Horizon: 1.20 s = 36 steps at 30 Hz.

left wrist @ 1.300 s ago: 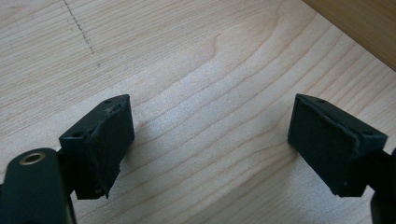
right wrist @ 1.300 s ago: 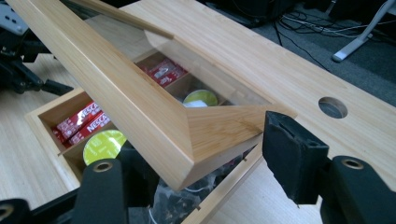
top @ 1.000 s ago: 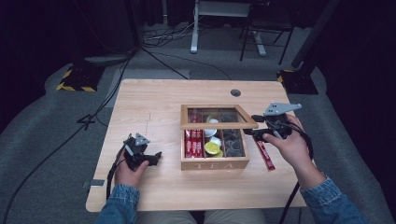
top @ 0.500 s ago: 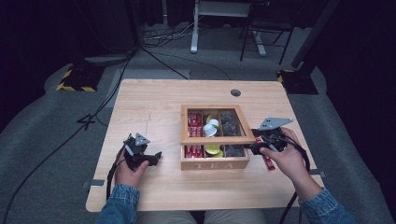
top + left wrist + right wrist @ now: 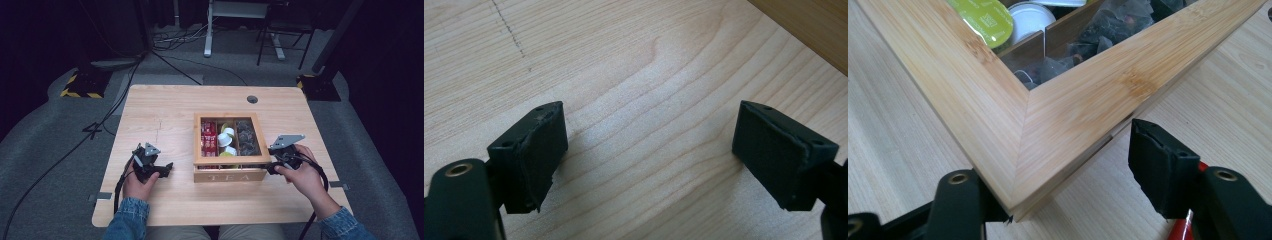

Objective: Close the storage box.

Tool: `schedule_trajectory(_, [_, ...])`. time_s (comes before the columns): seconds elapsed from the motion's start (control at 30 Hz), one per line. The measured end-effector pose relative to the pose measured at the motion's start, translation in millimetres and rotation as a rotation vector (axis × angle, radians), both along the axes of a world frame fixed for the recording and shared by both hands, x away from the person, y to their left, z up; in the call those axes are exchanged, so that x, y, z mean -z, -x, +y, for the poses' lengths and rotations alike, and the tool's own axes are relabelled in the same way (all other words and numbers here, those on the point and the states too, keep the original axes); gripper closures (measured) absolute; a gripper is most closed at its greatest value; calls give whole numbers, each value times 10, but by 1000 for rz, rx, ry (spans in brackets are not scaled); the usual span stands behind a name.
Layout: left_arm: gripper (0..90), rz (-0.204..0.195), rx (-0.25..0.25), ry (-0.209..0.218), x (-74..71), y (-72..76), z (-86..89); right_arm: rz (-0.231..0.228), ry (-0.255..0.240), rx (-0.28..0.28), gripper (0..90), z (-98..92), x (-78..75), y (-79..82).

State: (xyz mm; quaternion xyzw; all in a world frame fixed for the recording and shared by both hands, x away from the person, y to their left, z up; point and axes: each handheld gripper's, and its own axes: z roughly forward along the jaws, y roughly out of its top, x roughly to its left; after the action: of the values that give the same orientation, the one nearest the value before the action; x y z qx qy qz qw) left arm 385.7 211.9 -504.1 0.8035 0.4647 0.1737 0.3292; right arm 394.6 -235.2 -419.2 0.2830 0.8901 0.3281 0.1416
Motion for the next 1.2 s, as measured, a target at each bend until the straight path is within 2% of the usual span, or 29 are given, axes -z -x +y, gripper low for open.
schedule_trajectory(0.27, [148,0,0,0,0,0,0,44,-43,29,438,-41,0,16])
schedule_trajectory(0.53, [148,0,0,0,0,0,0,65,-42,26,440,-73,-28,44])
schedule_trajectory(0.63, [148,0,0,0,0,0,0,121,-81,0,438,-86,-54,67])
schedule_trajectory(0.87, [148,0,0,0,0,0,0,155,-27,-21,438,-57,6,102])
schedule_trajectory(1.07, [148,0,0,1,0,0,0,156,-19,-22,424,-65,34,114])
schedule_trajectory(1.2, [148,0,0,0,0,0,0,141,-6,-25,369,-76,43,125])
